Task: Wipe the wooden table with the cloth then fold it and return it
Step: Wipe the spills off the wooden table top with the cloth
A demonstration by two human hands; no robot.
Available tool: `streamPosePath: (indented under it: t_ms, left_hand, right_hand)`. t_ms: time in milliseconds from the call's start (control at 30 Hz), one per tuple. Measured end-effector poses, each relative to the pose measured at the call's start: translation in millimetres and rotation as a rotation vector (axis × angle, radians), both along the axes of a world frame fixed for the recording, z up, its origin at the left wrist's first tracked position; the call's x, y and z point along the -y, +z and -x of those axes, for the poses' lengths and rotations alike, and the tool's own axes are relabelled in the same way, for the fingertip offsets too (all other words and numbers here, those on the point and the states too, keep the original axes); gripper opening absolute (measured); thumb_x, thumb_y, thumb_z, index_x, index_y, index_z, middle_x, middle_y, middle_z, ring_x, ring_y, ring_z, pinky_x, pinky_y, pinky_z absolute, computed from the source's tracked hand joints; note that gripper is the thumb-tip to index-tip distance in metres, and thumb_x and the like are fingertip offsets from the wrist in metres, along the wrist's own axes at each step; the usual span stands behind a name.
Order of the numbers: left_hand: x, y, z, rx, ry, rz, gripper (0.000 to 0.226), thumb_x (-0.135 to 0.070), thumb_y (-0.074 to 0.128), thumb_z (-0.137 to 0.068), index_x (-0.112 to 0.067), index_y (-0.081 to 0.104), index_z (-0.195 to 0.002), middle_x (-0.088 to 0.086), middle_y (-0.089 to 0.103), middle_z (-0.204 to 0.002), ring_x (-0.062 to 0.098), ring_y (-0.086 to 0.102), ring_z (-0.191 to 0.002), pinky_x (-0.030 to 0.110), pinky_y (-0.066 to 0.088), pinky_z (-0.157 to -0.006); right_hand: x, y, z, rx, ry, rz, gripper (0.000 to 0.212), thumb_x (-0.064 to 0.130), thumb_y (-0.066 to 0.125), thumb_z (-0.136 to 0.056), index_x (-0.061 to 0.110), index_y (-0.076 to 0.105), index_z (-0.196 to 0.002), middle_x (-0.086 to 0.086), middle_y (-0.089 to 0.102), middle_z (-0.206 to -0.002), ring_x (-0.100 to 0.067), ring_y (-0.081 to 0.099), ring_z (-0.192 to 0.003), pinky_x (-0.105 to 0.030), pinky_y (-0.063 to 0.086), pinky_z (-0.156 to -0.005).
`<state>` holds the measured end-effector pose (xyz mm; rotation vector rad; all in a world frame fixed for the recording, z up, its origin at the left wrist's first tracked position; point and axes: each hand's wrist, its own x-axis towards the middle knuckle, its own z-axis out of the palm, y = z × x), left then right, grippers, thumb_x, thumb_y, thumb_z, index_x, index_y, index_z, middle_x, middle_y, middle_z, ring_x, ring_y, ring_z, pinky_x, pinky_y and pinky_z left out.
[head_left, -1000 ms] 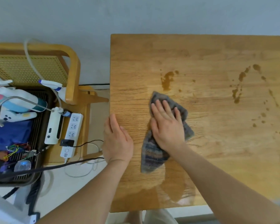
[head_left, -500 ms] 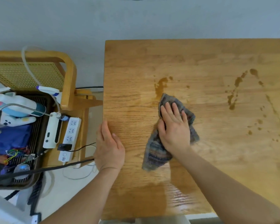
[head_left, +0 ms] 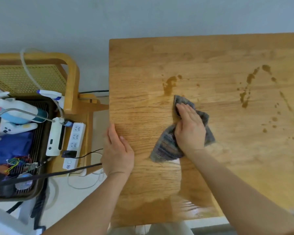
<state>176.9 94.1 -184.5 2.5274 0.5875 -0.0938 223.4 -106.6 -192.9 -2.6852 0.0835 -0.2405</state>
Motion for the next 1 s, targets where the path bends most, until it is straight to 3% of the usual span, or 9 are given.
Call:
streamPosePath:
  t_ms: [133, 233, 367, 433, 600, 833, 1000]
  left_hand:
    - [-1.0, 0.3, 0.2, 0.018, 0.007, 0.010, 0.048, -0.029, 0.030, -0.098, -0.024, 0.021, -0.145, 0.007, 0.035, -0.145, 0.028, 0.056, -0.105, 0.038, 0.049, -0.069]
    - [-2.9, 1.8, 2.1, 0.051, 0.004, 0.021, 0.047, -0.025, 0.033, -0.099, -0.020, 0.025, -0.145, 0.010, 0.037, -0.144, 0.028, 0.051, -0.113, 0.036, 0.045, -0.073]
    - [-4.2, 0.5, -0.1, 0.078, -0.009, 0.029, 0.047, -0.023, 0.035, -0.099, -0.016, 0.027, -0.145, 0.009, 0.036, -0.146, 0.026, 0.045, -0.123, 0.037, 0.047, -0.085]
    - [-5.2, -1.3, 0.9, 0.079, -0.016, 0.036, 0.047, -0.025, 0.034, -0.099, -0.017, 0.027, -0.145, 0.008, 0.037, -0.146, 0.026, 0.047, -0.121, 0.038, 0.049, -0.081]
    - [-6.4, -6.0, 0.7, 0.065, -0.022, 0.041, 0.047, -0.028, 0.031, -0.098, -0.021, 0.025, -0.144, 0.006, 0.037, -0.145, 0.026, 0.052, -0.117, 0.038, 0.052, -0.075]
    - [-3.9, -9.2, -1.2, 0.038, -0.012, 0.000, 0.049, -0.027, 0.030, -0.097, -0.020, 0.025, -0.145, 0.008, 0.037, -0.146, 0.029, 0.055, -0.116, 0.038, 0.053, -0.069]
    - [-3.6, -11.7, 1.6, 0.028, -0.016, -0.029, 0.052, -0.034, 0.022, -0.095, -0.026, 0.018, -0.146, 0.003, 0.034, -0.150, 0.029, 0.060, -0.106, 0.029, 0.043, -0.057]
  right_hand:
    - [-60.7, 1.4, 23.7, -0.075, 0.274, -0.017, 0.045, 0.021, 0.042, -0.090, 0.008, 0.062, -0.128, -0.009, 0.058, -0.137, -0.025, 0.049, -0.132, -0.043, 0.041, -0.107]
    - [-59.7, 19.1, 39.6, -0.069, 0.236, 0.060, 0.042, 0.037, 0.049, -0.090, 0.016, 0.062, -0.125, -0.002, 0.057, -0.136, -0.021, 0.046, -0.132, -0.046, 0.040, -0.103]
    - [-56.0, 14.0, 52.1, -0.245, 0.183, 0.219, 0.070, 0.059, 0.039, -0.093, 0.021, 0.031, -0.150, -0.003, 0.025, -0.160, -0.021, 0.015, -0.149, -0.052, 0.016, -0.118]
    - [-60.6, 3.6, 63.9, -0.273, 0.223, 0.239, 0.064, 0.053, 0.030, -0.099, 0.022, 0.023, -0.154, -0.003, 0.017, -0.162, -0.021, 0.008, -0.150, -0.053, 0.011, -0.120]
    - [-59.9, -1.4, 85.9, -0.173, 0.364, 0.274, 0.050, 0.032, 0.037, -0.099, 0.017, 0.042, -0.147, -0.012, 0.038, -0.153, -0.030, 0.029, -0.144, -0.053, 0.022, -0.116]
    - [-101.3, -4.6, -31.8, -0.175, 0.442, 0.199, 0.051, 0.033, 0.030, -0.102, 0.012, 0.040, -0.147, -0.011, 0.034, -0.155, -0.029, 0.023, -0.147, -0.046, 0.016, -0.120]
    - [-113.9, -1.4, -85.9, -0.177, 0.407, 0.165, 0.049, 0.031, 0.029, -0.103, 0.018, 0.035, -0.150, -0.005, 0.027, -0.159, -0.024, 0.015, -0.149, -0.042, 0.010, -0.122]
